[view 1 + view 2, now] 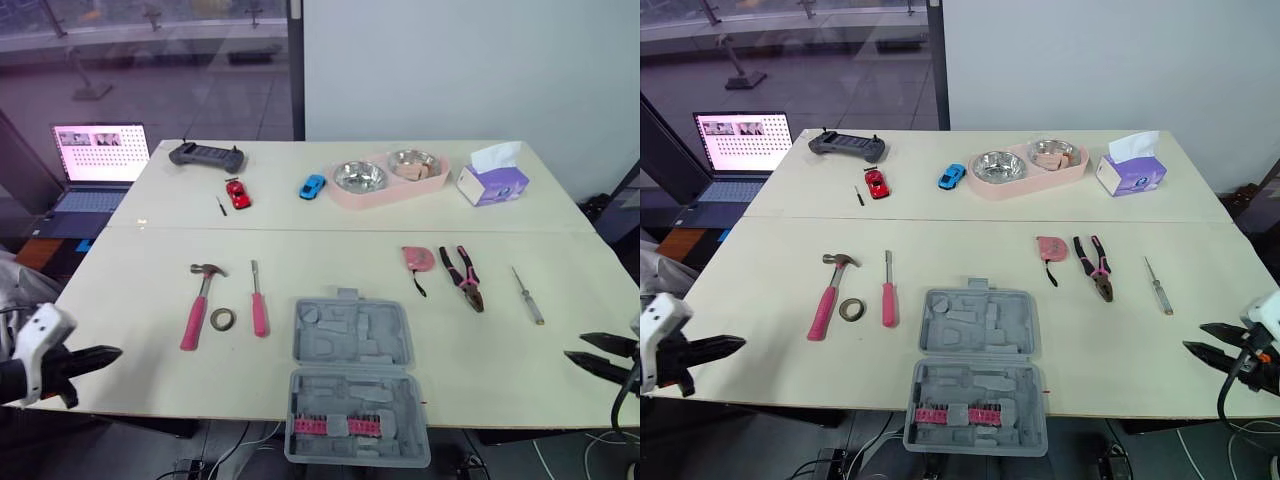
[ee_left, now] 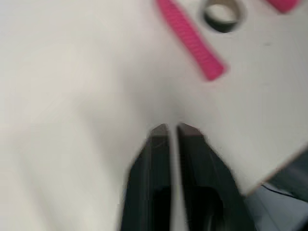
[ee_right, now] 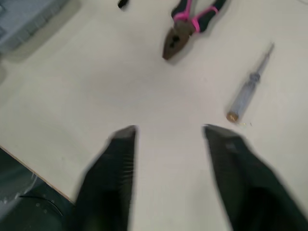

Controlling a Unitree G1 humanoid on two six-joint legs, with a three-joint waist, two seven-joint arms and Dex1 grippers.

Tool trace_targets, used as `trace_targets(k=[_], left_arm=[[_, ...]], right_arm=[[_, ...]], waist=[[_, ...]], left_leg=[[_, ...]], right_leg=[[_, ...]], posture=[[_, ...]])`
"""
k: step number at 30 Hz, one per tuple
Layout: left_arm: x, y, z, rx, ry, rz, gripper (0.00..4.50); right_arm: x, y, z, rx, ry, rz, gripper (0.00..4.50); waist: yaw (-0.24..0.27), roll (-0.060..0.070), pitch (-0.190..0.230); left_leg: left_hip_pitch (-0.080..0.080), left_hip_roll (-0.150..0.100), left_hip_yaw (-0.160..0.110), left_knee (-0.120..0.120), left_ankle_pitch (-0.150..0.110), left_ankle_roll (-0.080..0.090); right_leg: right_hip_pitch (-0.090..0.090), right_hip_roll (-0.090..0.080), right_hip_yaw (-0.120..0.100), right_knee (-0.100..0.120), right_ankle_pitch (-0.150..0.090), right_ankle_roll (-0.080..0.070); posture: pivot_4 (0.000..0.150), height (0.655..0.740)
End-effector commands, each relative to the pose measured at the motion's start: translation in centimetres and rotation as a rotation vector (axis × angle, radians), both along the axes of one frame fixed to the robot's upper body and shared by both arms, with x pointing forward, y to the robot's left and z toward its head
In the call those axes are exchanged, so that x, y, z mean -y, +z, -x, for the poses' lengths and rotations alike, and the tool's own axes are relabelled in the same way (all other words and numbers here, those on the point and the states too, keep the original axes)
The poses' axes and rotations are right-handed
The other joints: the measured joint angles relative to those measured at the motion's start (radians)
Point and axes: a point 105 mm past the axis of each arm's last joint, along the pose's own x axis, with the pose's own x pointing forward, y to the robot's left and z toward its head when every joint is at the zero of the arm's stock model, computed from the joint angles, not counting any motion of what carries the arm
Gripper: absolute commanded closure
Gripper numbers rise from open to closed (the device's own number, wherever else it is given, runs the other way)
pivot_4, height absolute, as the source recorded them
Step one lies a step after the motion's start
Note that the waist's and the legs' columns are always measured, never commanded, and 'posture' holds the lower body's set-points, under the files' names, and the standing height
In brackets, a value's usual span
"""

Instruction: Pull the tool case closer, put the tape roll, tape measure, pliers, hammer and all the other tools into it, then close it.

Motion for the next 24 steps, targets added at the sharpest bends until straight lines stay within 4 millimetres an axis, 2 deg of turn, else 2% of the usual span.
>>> trace_targets(k=[1,2,5,13,16,20,22,24], left_arm=[[-1.8,0.9,0.2,0.047,0.068,-0.022,2.14],[-1.9,0.9,0.3,0.047,0.066,-0.018,1.62],[-1.8,0.8,0.5,0.041,0.054,-0.018,0.08],[-1.1,0.7,0.0,0.045,0.026,-0.011,0.03],[-0.7,0.7,-0.2,0.046,0.013,-0.008,0.03],[1.3,0.7,-0.9,0.043,-0.050,0.026,0.03],[3.5,0.7,-1.5,0.025,-0.112,0.070,0.03],[5.7,0.8,-2.4,0.040,-0.198,0.065,0.03]], right_arm=[[1.9,0.3,0.6,0.045,-0.062,0.051,0.13],[2.1,0.3,0.7,0.048,-0.065,0.056,0.00],[2.3,0.4,0.8,0.056,-0.067,0.051,0.00],[2.0,0.2,0.5,0.056,-0.062,0.052,0.00],[0.9,0.6,0.0,0.067,-0.029,0.046,0.00],[-3.1,2.9,-1.8,0.132,0.079,-0.006,0.00],[-6.6,4.1,-3.2,0.163,0.183,-0.033,0.00],[-9.8,4.4,-3.8,0.157,0.287,-0.051,0.00]], waist=[[-0.001,0.000,0.000],[-0.002,0.000,0.000],[-0.003,0.000,-0.001],[-0.002,0.001,-0.001],[-0.002,0.001,-0.001],[-0.004,0.002,-0.001],[-0.004,0.002,-0.001],[-0.003,0.002,-0.001]], left_leg=[[0.000,0.000,0.000,-0.001,0.000,0.000],[0.000,0.000,0.001,-0.003,0.000,0.000],[0.002,0.000,0.002,-0.009,0.001,0.001],[0.002,0.002,0.002,-0.011,0.001,0.000],[0.003,0.002,0.003,-0.010,0.001,0.000],[0.003,0.002,0.003,-0.010,0.001,0.000],[0.003,0.002,0.003,-0.010,0.002,0.000],[0.003,0.003,0.002,-0.010,0.002,0.001]], right_leg=[[-0.001,0.000,0.000,0.000,0.000,0.000],[-0.002,0.000,0.001,0.000,0.000,0.000],[-0.003,0.000,0.001,0.000,0.001,0.002],[-0.003,0.001,0.001,0.000,0.001,0.002],[-0.003,0.001,0.002,0.000,0.001,0.001],[-0.003,0.001,0.002,0.001,0.001,0.002],[-0.001,0.002,0.003,0.001,0.002,0.002],[-0.001,0.002,0.003,0.001,0.002,0.001]], posture=[[0.150,0.7400],[0.150,0.7400],[0.150,0.7400],[0.150,0.7400],[0.150,0.7400],[0.150,0.7400],[0.150,0.7400],[0.150,0.7400]])
